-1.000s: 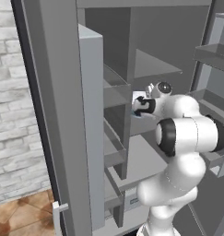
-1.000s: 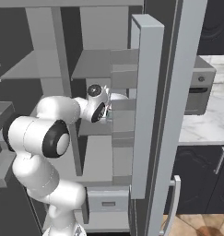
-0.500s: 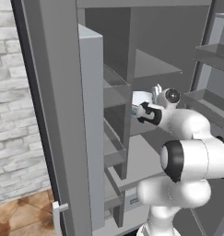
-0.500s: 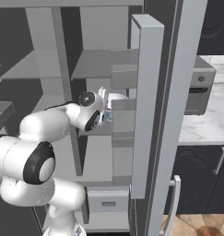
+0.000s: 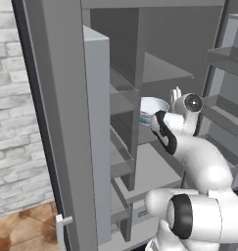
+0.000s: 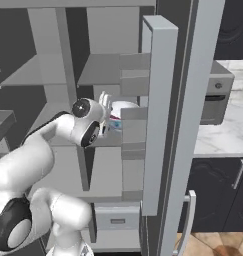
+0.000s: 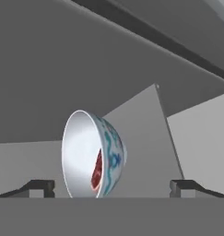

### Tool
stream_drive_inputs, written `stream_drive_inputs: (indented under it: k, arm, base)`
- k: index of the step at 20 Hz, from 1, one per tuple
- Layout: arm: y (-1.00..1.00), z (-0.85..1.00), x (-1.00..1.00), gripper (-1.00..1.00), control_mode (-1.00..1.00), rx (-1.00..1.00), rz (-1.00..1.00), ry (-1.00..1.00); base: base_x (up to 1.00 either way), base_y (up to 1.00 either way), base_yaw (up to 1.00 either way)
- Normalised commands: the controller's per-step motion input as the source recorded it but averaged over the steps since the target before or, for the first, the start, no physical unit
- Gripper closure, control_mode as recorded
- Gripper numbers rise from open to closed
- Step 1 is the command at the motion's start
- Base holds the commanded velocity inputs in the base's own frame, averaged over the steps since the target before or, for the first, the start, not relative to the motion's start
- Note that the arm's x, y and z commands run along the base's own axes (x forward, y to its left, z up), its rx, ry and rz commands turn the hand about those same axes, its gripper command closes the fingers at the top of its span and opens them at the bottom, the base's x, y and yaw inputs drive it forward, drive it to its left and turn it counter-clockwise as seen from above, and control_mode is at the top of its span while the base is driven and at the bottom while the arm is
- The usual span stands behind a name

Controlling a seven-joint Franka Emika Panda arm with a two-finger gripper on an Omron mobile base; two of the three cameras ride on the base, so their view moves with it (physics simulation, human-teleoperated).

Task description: Place one of the steaks on the plate and the other in the bowl. Then place the bowl in the fridge.

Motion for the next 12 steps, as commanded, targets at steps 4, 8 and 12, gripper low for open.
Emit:
stream_drive_inputs:
  k: [4, 8, 12]
  arm:
    - [0.0, 0.24, -0.68, -1.0, -1.0, 0.04, -0.02, 0.0]
    - [0.0, 0.55, -0.69, -1.0, -1.0, 0.06, 0.0, 0.04]
    - [0.0, 0.71, -0.64, -1.0, -1.0, 0.05, 0.0, 0.13]
  base:
    - [0.0, 0.0, 0.0]
    - [0.0, 0.0, 0.0]
    - [0.0, 0.0, 0.0]
